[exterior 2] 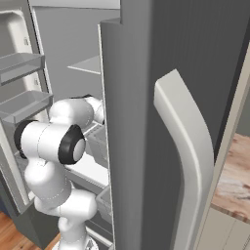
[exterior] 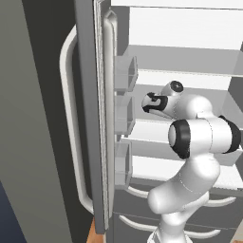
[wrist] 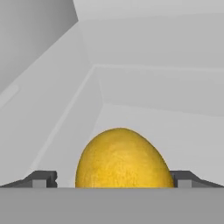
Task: Take the cheese, chicken drumstick, and lemon from the fridge and place them on the plate on the dining counter to create an appetizer plate.
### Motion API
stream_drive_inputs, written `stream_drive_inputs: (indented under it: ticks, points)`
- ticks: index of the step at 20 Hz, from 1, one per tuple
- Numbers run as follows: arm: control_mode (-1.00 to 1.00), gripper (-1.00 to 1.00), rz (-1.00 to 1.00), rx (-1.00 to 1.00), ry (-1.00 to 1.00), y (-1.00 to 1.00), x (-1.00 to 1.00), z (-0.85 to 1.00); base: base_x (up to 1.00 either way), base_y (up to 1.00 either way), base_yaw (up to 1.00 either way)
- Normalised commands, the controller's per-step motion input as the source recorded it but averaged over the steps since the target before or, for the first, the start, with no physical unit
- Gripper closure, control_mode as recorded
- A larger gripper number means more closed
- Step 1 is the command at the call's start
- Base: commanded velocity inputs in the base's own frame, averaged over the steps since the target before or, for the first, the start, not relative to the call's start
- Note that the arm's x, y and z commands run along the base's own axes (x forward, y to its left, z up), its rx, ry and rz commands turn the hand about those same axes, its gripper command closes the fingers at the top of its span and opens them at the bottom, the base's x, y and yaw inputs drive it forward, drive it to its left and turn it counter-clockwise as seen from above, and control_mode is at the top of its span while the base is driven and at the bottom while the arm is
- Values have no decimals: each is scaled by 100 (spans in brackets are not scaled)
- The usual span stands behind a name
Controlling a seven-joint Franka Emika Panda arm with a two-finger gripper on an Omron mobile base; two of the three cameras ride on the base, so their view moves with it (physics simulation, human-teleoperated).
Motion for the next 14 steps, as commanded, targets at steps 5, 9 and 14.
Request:
stream_drive_inputs:
  ticks: [5, 9, 14]
  points:
    - [-100, -100, 0, 0, 0, -6, 13, -15, 0, 0, 0]
    - [-100, -100, 0, 0, 0, -4, 3, -27, 0, 0, 0]
    - [-100, -100, -2, 0, 0, -1, -4, -50, 0, 0, 0]
